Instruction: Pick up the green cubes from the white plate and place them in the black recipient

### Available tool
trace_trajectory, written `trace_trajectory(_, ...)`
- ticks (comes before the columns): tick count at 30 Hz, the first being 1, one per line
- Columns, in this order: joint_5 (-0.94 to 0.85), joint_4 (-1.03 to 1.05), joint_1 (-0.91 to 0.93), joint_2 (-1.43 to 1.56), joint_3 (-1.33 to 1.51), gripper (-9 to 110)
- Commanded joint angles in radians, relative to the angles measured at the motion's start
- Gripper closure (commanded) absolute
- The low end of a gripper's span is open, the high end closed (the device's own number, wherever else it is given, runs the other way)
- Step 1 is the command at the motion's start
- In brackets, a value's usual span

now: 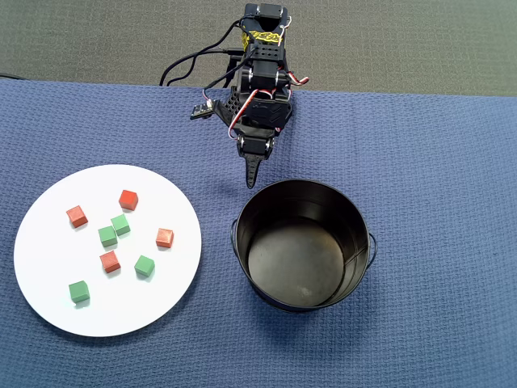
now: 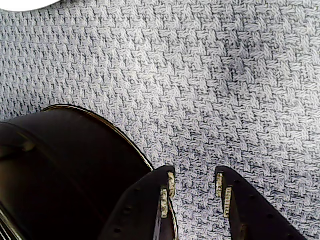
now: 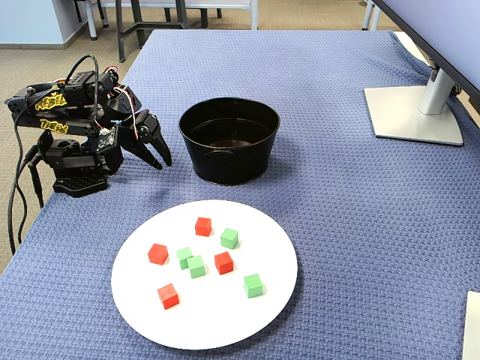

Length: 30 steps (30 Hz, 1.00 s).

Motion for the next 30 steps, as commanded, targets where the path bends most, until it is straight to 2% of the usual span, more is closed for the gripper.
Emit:
trace_trajectory(1,-0.169,-0.035,-0.014,-0.017,-0.035,99)
trace_trajectory(17,-0.207,-0.081,0.021,-0.13,-0.124,96)
trace_trajectory(25,-0.353,0.173,0.052,-0.19,-0.428,90)
trace_trajectory(30,-0.607,0.212,0.109,-0.268,-0.537,88)
